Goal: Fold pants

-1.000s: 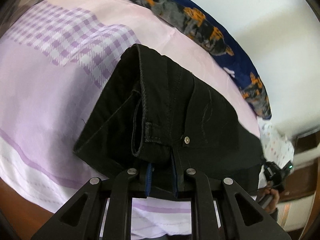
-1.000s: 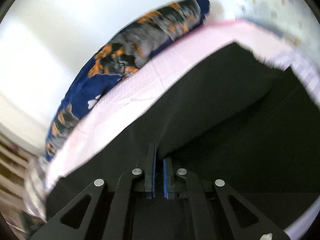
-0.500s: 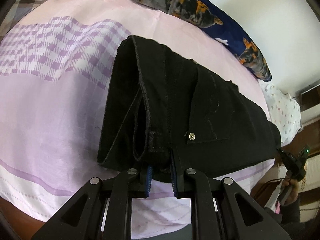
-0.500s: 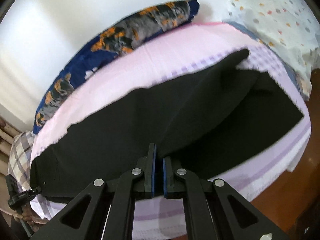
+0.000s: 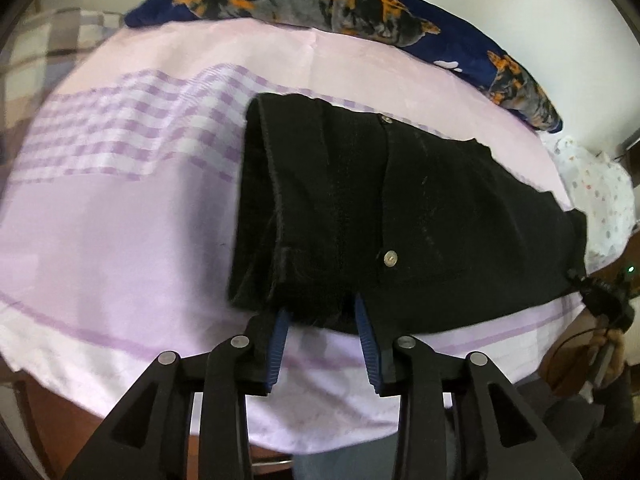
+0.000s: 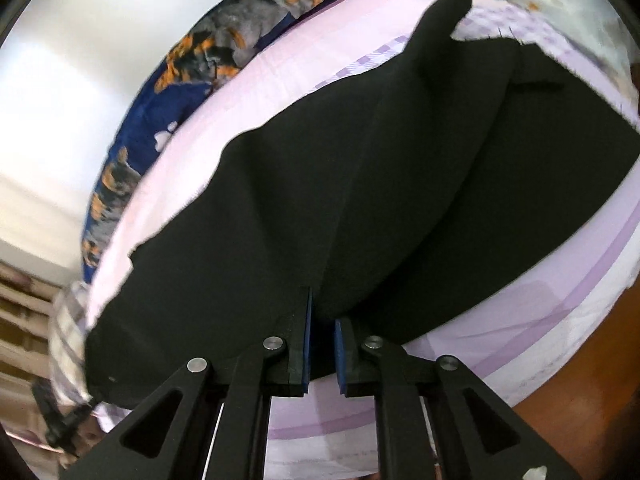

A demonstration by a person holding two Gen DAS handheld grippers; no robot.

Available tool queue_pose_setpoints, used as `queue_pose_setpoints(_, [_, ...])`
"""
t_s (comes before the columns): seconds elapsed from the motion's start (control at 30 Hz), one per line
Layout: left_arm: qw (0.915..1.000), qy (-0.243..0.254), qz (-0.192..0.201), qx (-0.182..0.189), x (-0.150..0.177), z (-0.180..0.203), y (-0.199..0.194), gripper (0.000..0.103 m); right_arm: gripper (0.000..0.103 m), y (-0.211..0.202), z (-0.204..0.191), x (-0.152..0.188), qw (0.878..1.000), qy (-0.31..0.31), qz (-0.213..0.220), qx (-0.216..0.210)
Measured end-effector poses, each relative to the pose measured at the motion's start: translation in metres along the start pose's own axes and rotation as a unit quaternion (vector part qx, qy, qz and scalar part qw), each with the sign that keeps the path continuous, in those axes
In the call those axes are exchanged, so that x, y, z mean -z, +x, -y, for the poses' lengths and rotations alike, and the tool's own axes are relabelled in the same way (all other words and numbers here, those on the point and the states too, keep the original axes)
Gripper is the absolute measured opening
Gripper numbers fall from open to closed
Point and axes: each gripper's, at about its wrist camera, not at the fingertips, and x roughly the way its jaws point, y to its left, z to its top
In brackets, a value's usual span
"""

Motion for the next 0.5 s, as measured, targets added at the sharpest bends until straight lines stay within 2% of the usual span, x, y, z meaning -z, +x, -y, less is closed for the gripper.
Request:
queue_pose_setpoints(0.13, [0.9976, 0.028, 0.03, -0.055, 0.012, 0.005, -0.024, 0.035, 0.016, -0.002, 0.009, -0.003, 0.998, 0.031, 0.007, -0.045])
queue_pose_setpoints(0.2, [0.9955, 0.042, 0.058, -0.062, 0.012, 0.017, -0.037, 0.035, 0.02, -0.005, 0.012, -0.007, 0.997, 0.043, 0.017, -0.056])
queue_pose_setpoints(0.27, [0.9941, 0.066, 0.076, -0.041, 0.011, 0.039, -0.043, 0.036, 0.025, -0.007, 0.015, -0.011, 0.996, 0.053, 0.03, -0.06])
queue_pose_setpoints(0.37, [0.9889, 0.116, 0.092, 0.006, 0.007, 0.084, -0.04, 0.04, 0.026, -0.013, 0.024, -0.018, 0.995, 0.067, 0.047, -0.061])
queue_pose_setpoints(0.5, [0.9754, 0.192, 0.07, 0.083, 0.005, 0.155, -0.01, 0.044, 0.026, -0.02, 0.039, -0.028, 0.992, 0.088, 0.058, -0.075])
